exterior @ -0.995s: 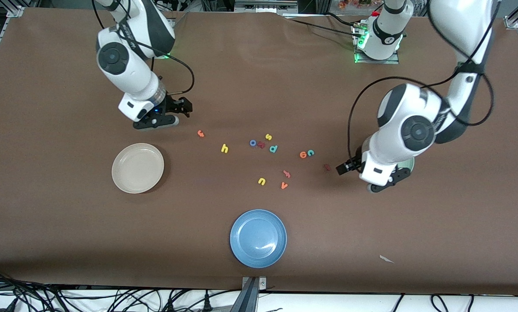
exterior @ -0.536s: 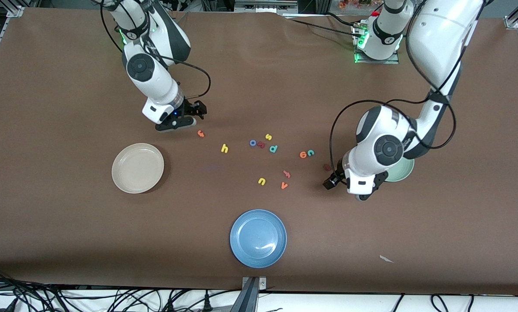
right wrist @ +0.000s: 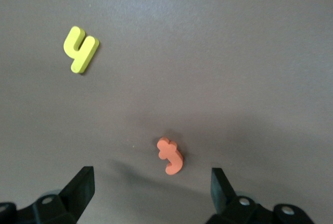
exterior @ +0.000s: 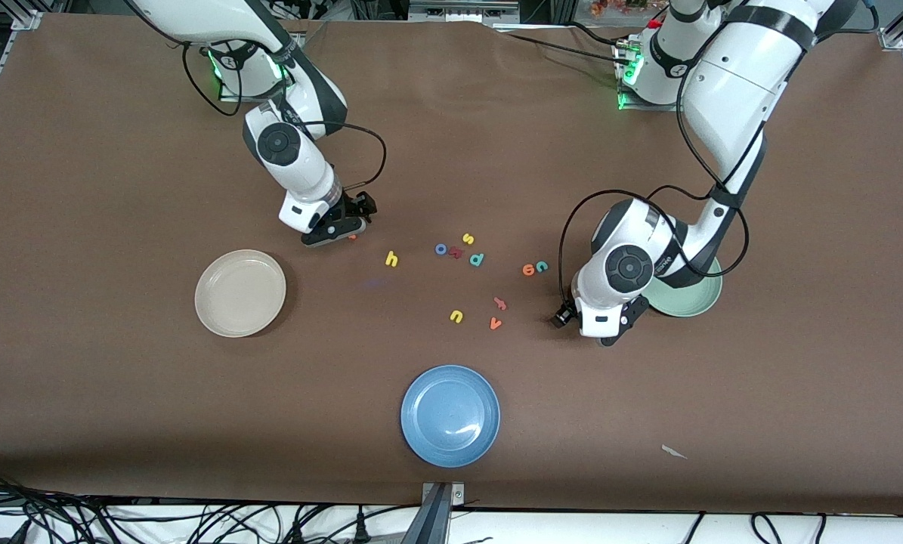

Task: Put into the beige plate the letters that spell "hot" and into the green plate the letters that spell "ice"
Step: 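Reach the right gripper to the orange 3 while the left gripper reaches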

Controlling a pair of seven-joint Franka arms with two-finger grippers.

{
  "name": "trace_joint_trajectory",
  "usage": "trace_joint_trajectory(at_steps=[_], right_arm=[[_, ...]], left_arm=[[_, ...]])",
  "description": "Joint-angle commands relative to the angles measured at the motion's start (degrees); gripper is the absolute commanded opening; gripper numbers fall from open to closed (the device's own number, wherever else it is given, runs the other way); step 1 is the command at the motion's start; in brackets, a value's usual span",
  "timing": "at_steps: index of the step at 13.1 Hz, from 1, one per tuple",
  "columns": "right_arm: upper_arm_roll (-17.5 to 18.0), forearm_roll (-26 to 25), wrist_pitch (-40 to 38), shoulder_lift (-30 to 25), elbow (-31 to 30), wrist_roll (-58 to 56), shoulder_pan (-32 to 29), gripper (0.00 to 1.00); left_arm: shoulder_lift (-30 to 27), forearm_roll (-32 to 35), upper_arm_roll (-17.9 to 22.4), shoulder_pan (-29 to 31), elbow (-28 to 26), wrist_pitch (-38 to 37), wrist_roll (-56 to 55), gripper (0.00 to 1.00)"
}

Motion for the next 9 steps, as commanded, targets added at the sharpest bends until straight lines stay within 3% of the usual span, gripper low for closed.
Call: trace_joint_trajectory(at_steps=[1, 9], right_arm=[[0.11, -2.66, 1.51, 1.00, 0.25, 0.49, 0.16, 0.94], [-0.25, -5.91, 2.57, 2.67, 0.07, 0.40, 0.07, 0.79]], left_arm=[[-0.78, 0.58, 0.02, 0.44, -1.78, 0.15, 4.43, 0.79], [-0.87, 0.32, -1.30, 0.62, -2.75, -0.20, 5.59, 0.58]])
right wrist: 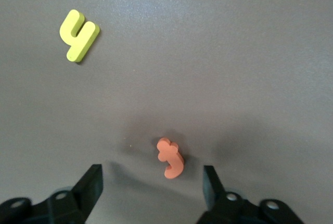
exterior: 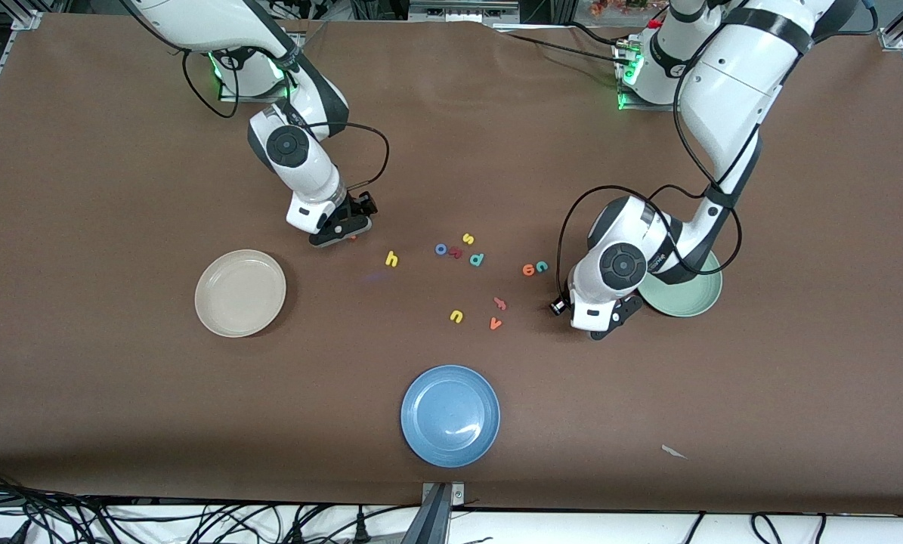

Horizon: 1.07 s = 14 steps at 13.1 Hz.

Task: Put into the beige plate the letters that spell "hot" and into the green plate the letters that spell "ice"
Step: 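Grasp the orange 3 while the left gripper grasps the red piece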

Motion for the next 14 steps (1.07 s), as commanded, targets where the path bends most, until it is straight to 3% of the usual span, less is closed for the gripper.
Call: trace_joint_trajectory(at_steps=[1, 4, 8, 10, 14], right_arm=[[-0.56, -2.54, 1.46, 1.07, 0.07, 0.41, -0.04, 0.79], [-1.00, -2.99, 1.37, 1.07, -0.02, -0.12, -0.04, 0.72], [-1.00, -3.52, 1.46, 1.51, -0.01, -0.12, -0.04, 0.53], [-1.00, -4.48, 1.46, 1.77, 0.07, -0.12, -0.04, 0.40], [-1.00, -5.19, 1.72, 1.86, 0.07, -0.12, -0.04, 0.03]], left_arm=[[-0.75, 0.32, -0.42, 0.46, -1.52, -0.17, 1.27, 0.56], [-0.84, 0.32, -0.42, 0.90, -2.14, -0.17, 3.12, 0.39], [-0.84, 0.40, -0.34, 0.99, -2.14, -0.35, 3.30, 0.02], [-1.45, 0.32, -0.42, 1.16, -2.05, -1.48, 5.30, 0.00], [-8.47, -3.70, -2.09, 6.33, -0.82, -14.73, 17.58, 0.00]])
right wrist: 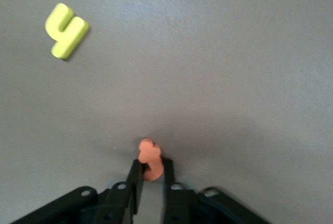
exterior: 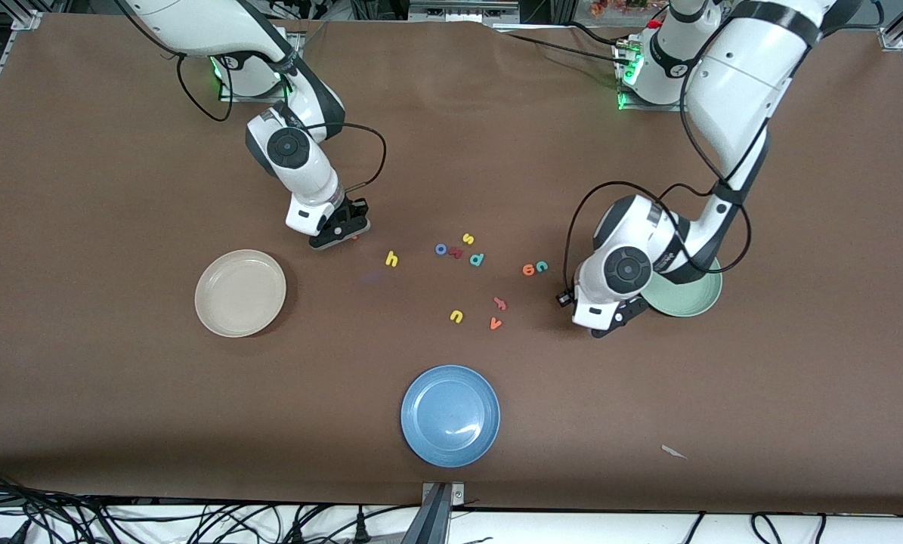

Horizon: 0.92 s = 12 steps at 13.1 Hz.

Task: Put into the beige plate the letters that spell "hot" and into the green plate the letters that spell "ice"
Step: 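Grasp the orange 3 while the left gripper grasps the red piece, then drop the red piece on the green plate while the right gripper moves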

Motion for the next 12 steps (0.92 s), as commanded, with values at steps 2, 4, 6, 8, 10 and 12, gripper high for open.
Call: trace_joint_trajectory(at_steps=[2, 4, 6, 8, 10, 12], right_arm=[[-0.20, -1.37, 0.93, 1.31, 0.02, -0.20, -0.13, 0.00], [-1.07, -1.37, -1.08, -1.40, 0.11, -2.55, -0.30, 0.00], [-2.65, -1.11, -6.78, -4.74, 0.81, -6.15, -0.65, 0.00], [-4.32, -0.76, -9.52, -7.47, 0.90, -11.07, -1.79, 0.00], [-7.03, -0.23, -13.99, -10.46, 1.77, -18.09, -3.28, 0.00], [-11.51, 1.34, -17.86, -11.61, 4.05, -28.62, -3.38, 0.00]], left_arm=[[-9.23, -4.09, -1.74, 7.61, -1.28, -13.73, 17.19, 0.00], [-9.95, -3.83, -1.65, 11.21, -1.80, -17.62, 25.46, 0.00], [-9.60, -2.34, -1.47, 13.50, -3.20, -17.90, 32.06, 0.00], [-8.29, 1.78, -1.47, 15.70, -5.31, -17.20, 35.42, 0.00], [-6.18, 4.07, -1.47, 15.89, -6.28, -14.93, 35.78, 0.00], [-5.99, 4.35, -1.47, 15.98, -7.34, -13.42, 35.69, 0.41]])
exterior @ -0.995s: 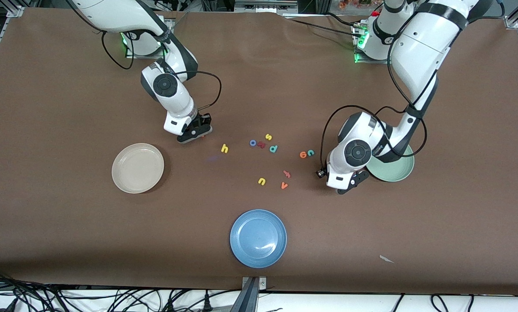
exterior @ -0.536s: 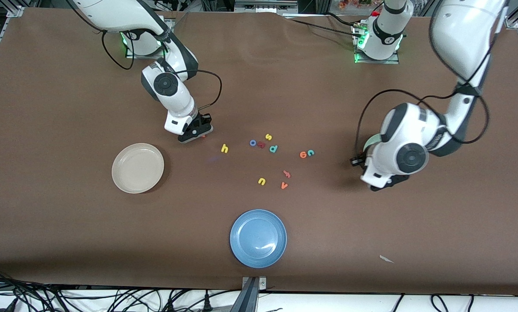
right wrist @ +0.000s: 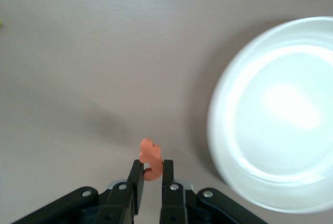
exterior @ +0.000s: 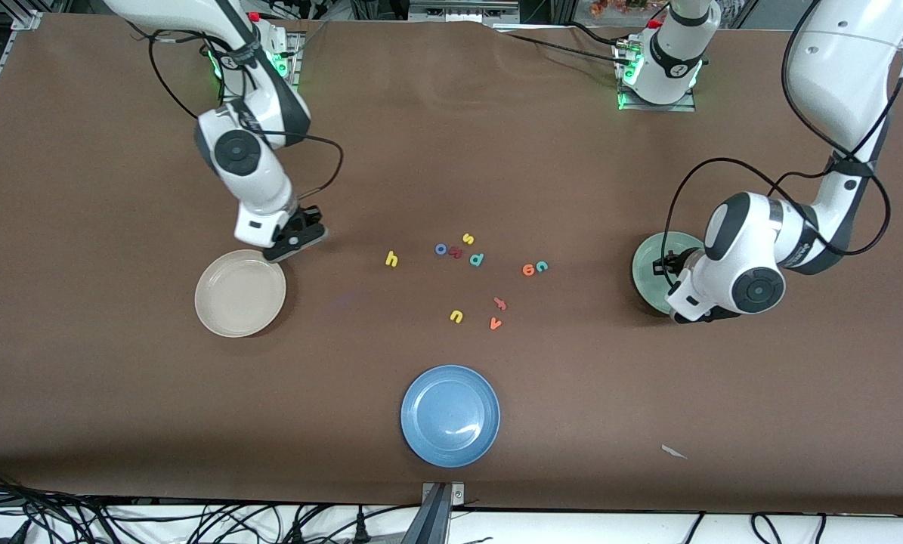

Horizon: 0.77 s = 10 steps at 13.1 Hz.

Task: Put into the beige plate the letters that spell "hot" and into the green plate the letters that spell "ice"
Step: 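Drop the red piece on the green plate while the right gripper moves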

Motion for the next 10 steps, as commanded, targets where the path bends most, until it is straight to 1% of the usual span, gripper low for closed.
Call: trace_joint_trajectory(at_steps=[1, 2, 4, 5, 6, 7, 8, 9, 10], right_arm=[[-5.33, 2.38, -4.66, -1.76, 2.54, -14.80, -1.25, 0.00], [-6.40, 3.00, -4.76, -1.24, 2.81, -20.43, -3.26, 0.00], [-6.50, 3.88, -4.14, 0.43, 2.81, -26.35, -8.09, 0.00], [-6.50, 4.23, -4.14, 0.61, 2.81, -26.63, -8.46, 0.01], [-6.41, 4.58, -4.14, 0.70, 2.81, -26.55, -8.46, 0.17], [-6.50, 4.94, -4.14, 0.70, 2.90, -26.46, -8.46, 0.22], [-6.41, 5.37, -4.14, 0.70, 2.90, -26.29, -8.46, 0.37], [-6.41, 6.25, -4.14, 0.70, 2.82, -26.20, -8.46, 0.46], [-6.41, 7.04, -4.23, 0.79, 2.81, -26.11, -8.46, 0.51]], left_arm=[[-0.40, 1.57, -0.67, 0.34, -1.10, 1.31, 0.94, 0.76], [-0.84, 1.49, -0.68, 0.34, -0.75, 0.79, 0.94, 1.00], [-2.59, 0.70, -1.02, -0.10, 0.30, -1.31, 0.16, 1.00], [-3.56, -0.52, -2.16, -0.27, 1.44, -2.63, -0.81, 1.00], [-3.91, -2.71, -3.65, -0.28, 2.23, -3.43, -3.16, 1.00], [-3.92, -4.56, -4.71, -0.28, 3.19, -3.44, -6.93, 1.00], [-3.92, -6.15, -6.11, -0.45, 3.29, -3.00, -11.23, 1.00], [-3.92, -7.73, -7.43, -0.45, 3.29, -2.30, -15.88, 1.00], [-3.92, -8.61, -8.66, -0.45, 3.03, -0.38, -19.85, 1.00]])
